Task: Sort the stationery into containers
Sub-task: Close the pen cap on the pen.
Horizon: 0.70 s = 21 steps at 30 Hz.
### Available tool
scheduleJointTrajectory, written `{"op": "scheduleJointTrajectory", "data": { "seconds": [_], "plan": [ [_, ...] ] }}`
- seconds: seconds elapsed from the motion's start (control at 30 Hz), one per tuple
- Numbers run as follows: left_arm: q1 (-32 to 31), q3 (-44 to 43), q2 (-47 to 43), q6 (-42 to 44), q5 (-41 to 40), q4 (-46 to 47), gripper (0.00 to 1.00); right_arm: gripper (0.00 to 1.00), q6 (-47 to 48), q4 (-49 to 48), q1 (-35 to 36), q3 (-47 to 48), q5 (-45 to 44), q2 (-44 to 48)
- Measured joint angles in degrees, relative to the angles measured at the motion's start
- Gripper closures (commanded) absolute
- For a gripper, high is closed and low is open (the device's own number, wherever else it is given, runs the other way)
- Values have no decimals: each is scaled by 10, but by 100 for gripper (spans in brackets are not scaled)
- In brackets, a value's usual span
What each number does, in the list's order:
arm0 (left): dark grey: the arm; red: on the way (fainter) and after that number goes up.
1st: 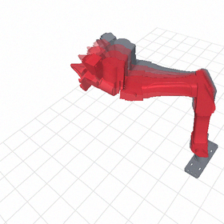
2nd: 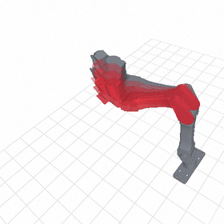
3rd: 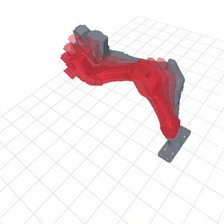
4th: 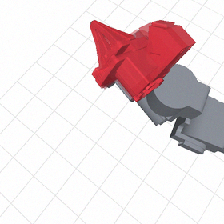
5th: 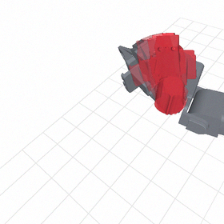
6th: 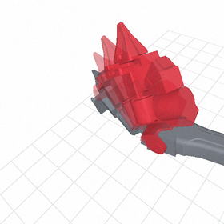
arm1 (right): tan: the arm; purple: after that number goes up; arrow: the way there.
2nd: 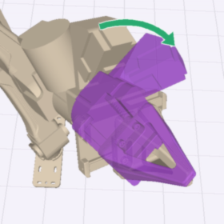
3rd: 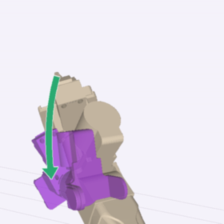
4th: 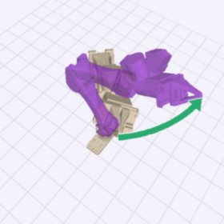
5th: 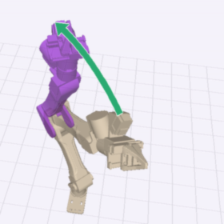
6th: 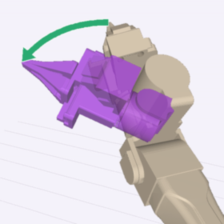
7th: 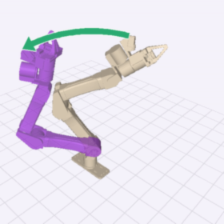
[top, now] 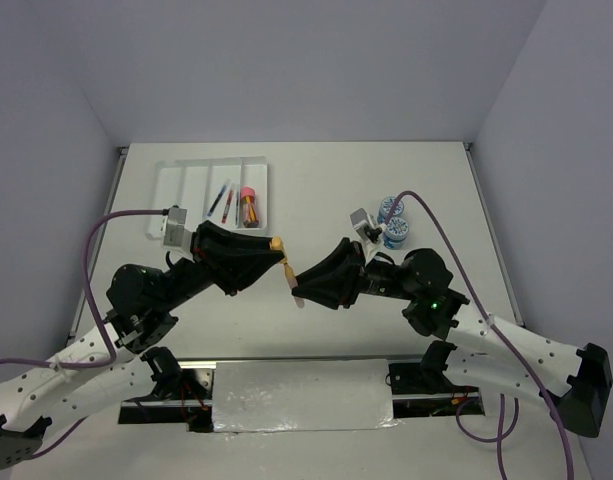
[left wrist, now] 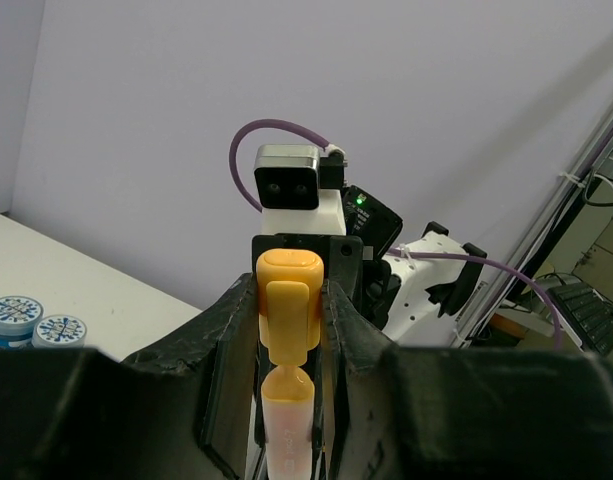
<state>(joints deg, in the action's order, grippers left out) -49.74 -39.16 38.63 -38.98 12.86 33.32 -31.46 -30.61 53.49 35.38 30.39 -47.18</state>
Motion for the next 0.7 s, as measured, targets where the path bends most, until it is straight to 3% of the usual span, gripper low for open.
{"op": "scheduleJointTrajectory", "data": {
  "seconds": [0.7],
  "plan": [
    [2,-8,18,2,18,18,88,100,38,76,-1,101,-10,-31]
  ]
}}
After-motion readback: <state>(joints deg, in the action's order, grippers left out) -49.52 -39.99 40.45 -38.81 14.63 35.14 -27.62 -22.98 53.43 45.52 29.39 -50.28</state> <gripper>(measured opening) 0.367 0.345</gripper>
